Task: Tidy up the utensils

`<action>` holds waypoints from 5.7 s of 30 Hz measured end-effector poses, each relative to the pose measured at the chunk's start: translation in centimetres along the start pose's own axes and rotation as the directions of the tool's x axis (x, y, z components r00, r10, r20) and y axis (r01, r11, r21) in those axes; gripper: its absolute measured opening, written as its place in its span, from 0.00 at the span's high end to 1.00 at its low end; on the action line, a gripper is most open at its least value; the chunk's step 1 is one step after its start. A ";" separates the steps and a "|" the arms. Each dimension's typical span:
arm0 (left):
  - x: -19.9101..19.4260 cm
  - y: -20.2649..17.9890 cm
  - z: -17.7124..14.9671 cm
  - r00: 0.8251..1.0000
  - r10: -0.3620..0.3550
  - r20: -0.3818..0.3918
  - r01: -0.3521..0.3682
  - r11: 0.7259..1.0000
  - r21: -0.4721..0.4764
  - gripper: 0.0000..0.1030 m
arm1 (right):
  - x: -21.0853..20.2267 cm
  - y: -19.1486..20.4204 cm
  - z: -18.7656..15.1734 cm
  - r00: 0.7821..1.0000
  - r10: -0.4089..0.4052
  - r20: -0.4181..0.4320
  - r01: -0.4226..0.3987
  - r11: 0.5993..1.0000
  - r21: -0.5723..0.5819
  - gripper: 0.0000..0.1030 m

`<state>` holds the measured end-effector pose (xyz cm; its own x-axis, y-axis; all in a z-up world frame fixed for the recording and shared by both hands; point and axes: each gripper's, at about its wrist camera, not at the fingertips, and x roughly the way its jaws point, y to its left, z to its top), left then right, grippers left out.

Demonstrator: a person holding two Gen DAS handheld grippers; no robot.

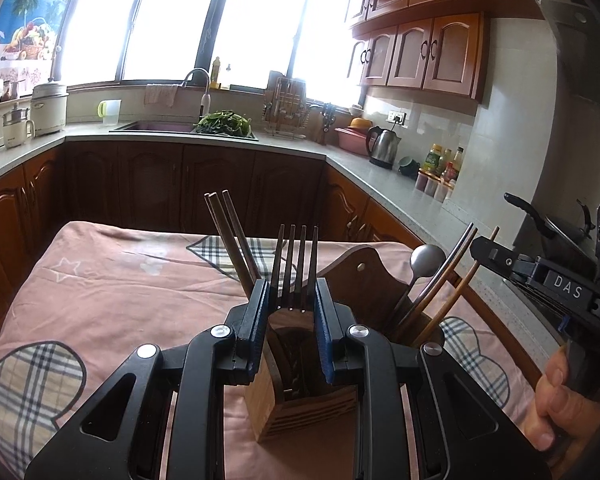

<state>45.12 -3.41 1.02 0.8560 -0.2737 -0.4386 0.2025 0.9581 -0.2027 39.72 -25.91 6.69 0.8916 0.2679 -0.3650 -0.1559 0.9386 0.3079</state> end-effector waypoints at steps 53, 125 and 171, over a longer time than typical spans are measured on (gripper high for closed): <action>1.1 0.0 -0.1 0.996 -0.030 -0.087 0.028 0.999 -0.022 0.63 | 1.1 -1.7 -0.3 0.998 0.046 -0.040 -0.041 0.993 0.110 0.76; -27.1 -0.2 -13.7 0.979 0.202 0.016 -0.201 0.979 -0.026 0.00 | -23.6 6.2 -15.8 0.993 0.055 0.100 -0.035 0.980 -0.195 0.00; -29.8 -3.2 -18.2 0.907 0.374 0.191 -0.391 0.918 0.061 0.00 | -27.2 6.1 -20.9 0.964 0.049 0.262 0.019 0.968 -0.252 0.00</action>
<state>10.32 0.12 -1.24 0.9433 0.1264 -0.3069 -0.1202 0.9920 0.0388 5.65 -22.94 0.14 0.9632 0.2470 -0.1061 -0.2407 0.9681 0.0693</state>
